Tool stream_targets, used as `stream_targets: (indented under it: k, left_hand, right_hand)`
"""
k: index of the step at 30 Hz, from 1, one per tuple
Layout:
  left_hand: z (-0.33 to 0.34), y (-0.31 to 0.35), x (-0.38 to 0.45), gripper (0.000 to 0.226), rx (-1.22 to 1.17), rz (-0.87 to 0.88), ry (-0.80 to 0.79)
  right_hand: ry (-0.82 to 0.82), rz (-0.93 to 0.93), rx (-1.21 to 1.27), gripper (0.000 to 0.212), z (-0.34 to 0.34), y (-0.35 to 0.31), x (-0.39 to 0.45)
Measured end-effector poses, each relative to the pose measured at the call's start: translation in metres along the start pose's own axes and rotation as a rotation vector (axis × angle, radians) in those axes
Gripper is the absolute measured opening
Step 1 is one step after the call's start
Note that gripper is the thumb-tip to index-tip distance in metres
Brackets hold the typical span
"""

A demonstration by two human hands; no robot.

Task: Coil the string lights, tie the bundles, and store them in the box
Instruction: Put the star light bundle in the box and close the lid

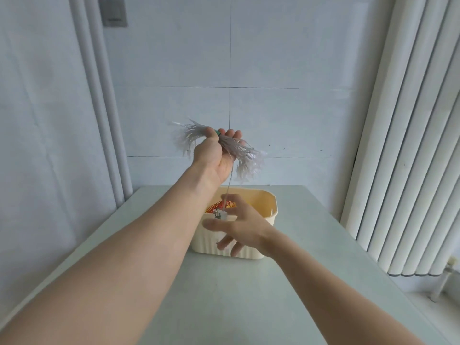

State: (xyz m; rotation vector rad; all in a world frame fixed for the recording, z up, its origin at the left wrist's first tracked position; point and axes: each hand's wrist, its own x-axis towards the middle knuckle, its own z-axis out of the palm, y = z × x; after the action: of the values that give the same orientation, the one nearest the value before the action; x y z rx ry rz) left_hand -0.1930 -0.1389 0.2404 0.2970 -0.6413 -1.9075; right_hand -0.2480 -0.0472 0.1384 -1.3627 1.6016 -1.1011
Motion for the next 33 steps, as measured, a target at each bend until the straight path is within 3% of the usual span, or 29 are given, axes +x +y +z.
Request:
stream_targets:
  k: [4,7,11,13,16,23,25,28,30,32,33]
  left_hand:
    - [0.006,-0.008,-0.002,0.038,-0.041,0.006,-0.022]
    - [-0.001,-0.004,0.002,0.042,0.161,0.078,0.016]
    - [-0.034,-0.007,0.019,0.043,0.654,0.125,0.240]
    - [-0.054,-0.014,0.028,0.039,0.788,-0.014,0.263]
    - [-0.076,-0.029,0.026,0.028,0.795,-0.257,0.212]
    - [-0.094,-0.027,0.031,0.011,1.119,-0.297,0.136]
    - [-0.096,-0.022,0.030,0.011,1.393,-0.261,0.133]
    - [-0.098,-0.014,0.030,0.016,1.926,0.002,0.111]
    - [-0.104,-0.013,0.031,0.038,2.097,0.178,-0.045]
    - [-0.112,-0.014,0.034,0.063,2.167,0.198,-0.316]
    - [-0.114,-0.015,0.039,0.061,2.183,0.178,-0.409]
  right_hand:
    - [0.249,0.024,-0.207,0.014,-0.007,-0.001,0.016]
    - [0.449,0.022,-0.096,0.021,-0.039,0.002,0.025]
    - [0.682,-0.074,0.070,0.010,-0.081,0.005,0.033]
    - [0.643,-0.046,0.068,0.009,-0.089,0.011,0.041]
    - [0.535,0.042,-0.105,0.018,-0.088,0.024,0.050]
    - [0.346,-0.043,0.080,0.033,-0.078,0.031,0.055]
    - [0.265,-0.051,-0.009,0.045,-0.076,0.027,0.053]
    - [0.201,-0.064,-0.108,0.039,-0.076,0.022,0.055]
    - [0.175,-0.049,-0.106,0.045,-0.076,0.018,0.057]
    - [0.129,-0.025,-0.139,0.041,-0.073,0.013,0.058]
    - [0.101,-0.015,-0.182,0.035,-0.073,0.010,0.058]
